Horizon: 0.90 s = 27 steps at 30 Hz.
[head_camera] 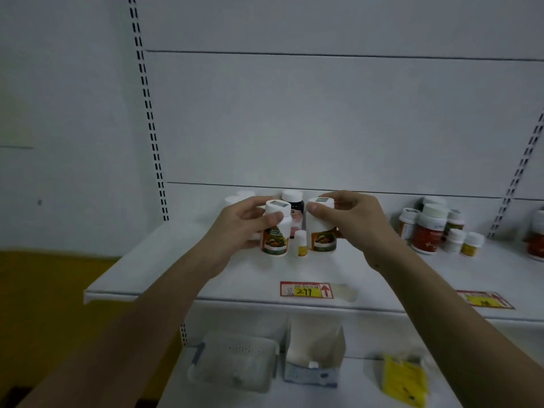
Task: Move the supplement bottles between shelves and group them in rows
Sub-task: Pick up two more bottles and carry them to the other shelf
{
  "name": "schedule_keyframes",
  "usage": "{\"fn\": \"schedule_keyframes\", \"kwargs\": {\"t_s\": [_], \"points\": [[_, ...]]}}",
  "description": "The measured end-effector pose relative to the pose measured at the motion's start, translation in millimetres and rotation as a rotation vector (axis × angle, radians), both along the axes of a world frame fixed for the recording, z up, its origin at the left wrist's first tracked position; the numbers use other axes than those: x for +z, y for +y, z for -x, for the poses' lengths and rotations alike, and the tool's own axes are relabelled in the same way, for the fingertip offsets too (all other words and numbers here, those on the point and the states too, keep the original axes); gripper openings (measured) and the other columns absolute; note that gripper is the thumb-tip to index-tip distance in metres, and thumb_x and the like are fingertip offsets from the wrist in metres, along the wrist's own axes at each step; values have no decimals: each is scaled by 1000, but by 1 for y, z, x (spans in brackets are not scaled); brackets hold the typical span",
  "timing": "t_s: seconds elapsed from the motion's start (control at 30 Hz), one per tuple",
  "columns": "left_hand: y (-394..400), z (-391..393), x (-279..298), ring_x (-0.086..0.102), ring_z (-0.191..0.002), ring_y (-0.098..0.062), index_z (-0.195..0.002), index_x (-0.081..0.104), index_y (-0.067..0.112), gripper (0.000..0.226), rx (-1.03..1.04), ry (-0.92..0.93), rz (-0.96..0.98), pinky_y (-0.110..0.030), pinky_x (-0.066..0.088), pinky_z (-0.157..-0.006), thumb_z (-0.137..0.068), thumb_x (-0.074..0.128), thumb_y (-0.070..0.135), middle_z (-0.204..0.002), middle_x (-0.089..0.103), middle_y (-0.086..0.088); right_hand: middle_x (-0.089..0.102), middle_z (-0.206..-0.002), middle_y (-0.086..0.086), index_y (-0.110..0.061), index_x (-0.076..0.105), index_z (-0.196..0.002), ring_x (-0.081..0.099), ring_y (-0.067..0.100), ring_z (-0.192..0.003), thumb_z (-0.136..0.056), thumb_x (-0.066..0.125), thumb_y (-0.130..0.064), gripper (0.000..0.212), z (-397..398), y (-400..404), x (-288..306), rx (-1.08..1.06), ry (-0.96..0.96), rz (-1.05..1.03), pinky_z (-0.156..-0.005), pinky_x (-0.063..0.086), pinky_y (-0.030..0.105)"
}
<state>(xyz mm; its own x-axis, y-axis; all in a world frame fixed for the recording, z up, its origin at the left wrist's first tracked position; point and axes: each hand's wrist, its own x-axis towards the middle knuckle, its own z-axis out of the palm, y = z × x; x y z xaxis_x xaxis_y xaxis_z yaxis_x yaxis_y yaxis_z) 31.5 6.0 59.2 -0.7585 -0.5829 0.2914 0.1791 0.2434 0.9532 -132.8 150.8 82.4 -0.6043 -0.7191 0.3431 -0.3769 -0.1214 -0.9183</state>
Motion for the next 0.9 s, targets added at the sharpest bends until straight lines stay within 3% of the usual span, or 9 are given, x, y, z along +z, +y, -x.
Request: {"fn": "schedule_keyframes", "kwargs": {"t_s": [0.2, 0.47, 0.7, 0.8, 0.9], "points": [[48, -9, -9, 71, -94, -6, -118, 65, 27, 35, -126, 11, -35, -23, 58, -67, -84, 72, 28, -103, 74, 10, 73, -76, -15, -29, 70, -87, 70, -3, -70, -73, 81, -37, 20, -30, 54, -5, -86, 27, -15, -50, 52, 12], [133, 16, 8, 71, -98, -14, -119, 66, 24, 34, -238, 16, -55, -37, 59, -79, -85, 71, 27, -107, 74, 4, 72, -94, -3, -25, 72, -95, 72, 9, -80, -73, 82, -36, 26, -24, 154, 12, -248, 21, 29, -67, 60, 26], [239, 77, 21, 72, -93, -13, -114, 67, 28, 37, -332, 11, 29, -26, 59, -71, -79, 71, 38, -102, 75, 8, 75, -77, -13, -26, 71, -90, 71, 0, -73, -75, 81, -35, 20, 24, 272, 22, -322, 20, 65, -58, 57, 18], [295, 113, 16, 72, -93, -12, -115, 67, 29, 43, -370, 5, 17, -25, 58, -69, -74, 72, 41, -104, 75, 9, 75, -84, -8, -24, 71, -95, 72, 3, -75, -75, 80, -37, 26, 54, 329, 18, -342, 27, 41, -62, 58, 22], [351, 152, 13, 72, -92, -11, -111, 68, 29, 29, -397, -24, -9, -26, 59, -70, -82, 71, 34, -101, 76, 9, 74, -77, -11, -26, 70, -89, 71, -1, -70, -66, 81, -40, 30, 83, 391, 17, -343, -1, 54, -53, 53, 14]]}}
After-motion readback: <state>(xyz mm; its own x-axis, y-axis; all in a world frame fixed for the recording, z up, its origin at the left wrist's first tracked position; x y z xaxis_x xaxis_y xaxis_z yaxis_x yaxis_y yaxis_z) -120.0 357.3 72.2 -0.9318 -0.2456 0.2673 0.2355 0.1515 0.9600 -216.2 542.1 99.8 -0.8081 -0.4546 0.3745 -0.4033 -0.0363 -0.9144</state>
